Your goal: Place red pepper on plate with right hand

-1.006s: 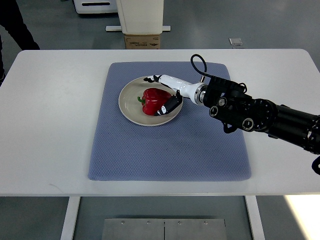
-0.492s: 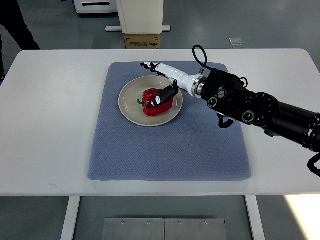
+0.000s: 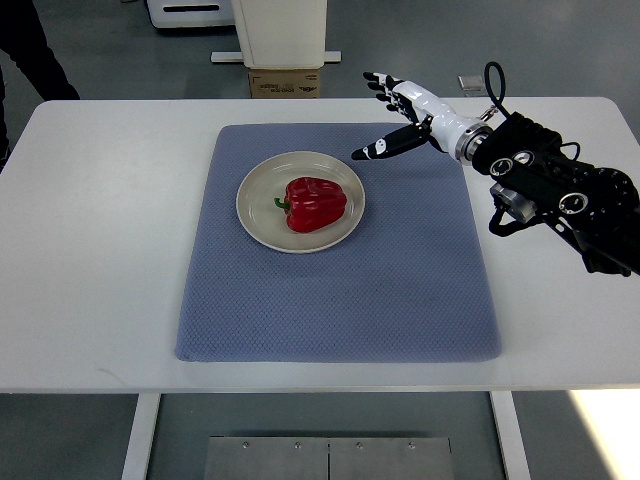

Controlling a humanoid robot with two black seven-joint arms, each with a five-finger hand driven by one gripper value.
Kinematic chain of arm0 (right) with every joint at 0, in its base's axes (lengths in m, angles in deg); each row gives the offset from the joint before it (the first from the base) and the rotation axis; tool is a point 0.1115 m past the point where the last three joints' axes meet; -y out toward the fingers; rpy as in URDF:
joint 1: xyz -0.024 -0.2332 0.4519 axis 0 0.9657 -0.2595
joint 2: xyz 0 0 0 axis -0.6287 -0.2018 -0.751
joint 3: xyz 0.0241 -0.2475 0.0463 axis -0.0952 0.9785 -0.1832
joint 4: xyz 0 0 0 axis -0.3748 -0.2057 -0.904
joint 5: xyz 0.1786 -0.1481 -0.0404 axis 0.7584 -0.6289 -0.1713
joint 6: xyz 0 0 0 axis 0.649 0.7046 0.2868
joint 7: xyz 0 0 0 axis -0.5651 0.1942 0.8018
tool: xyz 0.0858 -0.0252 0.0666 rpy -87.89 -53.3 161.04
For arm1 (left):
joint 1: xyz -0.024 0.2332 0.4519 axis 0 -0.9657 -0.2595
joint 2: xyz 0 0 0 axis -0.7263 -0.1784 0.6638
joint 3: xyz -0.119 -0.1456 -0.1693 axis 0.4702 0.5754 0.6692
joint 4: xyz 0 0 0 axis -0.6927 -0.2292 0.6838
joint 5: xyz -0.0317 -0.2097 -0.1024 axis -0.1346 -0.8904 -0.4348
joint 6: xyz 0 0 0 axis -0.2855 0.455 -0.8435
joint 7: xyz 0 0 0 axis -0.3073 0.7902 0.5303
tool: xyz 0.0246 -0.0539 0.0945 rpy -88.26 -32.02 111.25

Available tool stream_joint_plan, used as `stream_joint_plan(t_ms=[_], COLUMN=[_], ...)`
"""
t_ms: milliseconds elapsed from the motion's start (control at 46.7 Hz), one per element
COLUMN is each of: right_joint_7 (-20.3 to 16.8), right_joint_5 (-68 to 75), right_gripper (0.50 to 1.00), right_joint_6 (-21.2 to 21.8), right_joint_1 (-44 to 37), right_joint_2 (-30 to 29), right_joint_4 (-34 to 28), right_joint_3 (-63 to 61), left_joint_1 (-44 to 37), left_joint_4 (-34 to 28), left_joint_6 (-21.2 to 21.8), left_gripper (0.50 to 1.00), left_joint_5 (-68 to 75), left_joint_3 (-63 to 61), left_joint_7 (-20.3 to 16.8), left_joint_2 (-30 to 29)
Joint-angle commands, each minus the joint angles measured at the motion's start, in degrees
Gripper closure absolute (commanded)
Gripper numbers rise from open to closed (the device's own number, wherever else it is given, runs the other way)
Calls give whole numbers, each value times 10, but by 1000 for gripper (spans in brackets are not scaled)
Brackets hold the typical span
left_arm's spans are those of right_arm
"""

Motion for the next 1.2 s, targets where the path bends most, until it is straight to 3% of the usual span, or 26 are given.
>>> stream_joint_plan(t_ms=[0, 663, 1177], right_joint_7=[0, -4, -3], right_joint_5=[17, 66, 156], right_gripper=[502, 502, 500], right_joint_6=[-2, -2, -3], right_joint_1=[10, 125, 160], right_joint_2=[9, 33, 32], right_joint_4=[1, 3, 2], right_joint_3=[-10, -210, -236], left_joint_1=[0, 0, 0], left_joint_4=[0, 0, 0], left_joint_6=[0, 0, 0], left_gripper=[500, 500, 500], left_joint_5=[-1, 0, 0], left_joint_3=[0, 0, 0], left_joint_7=[0, 0, 0], left_joint_2=[0, 0, 0])
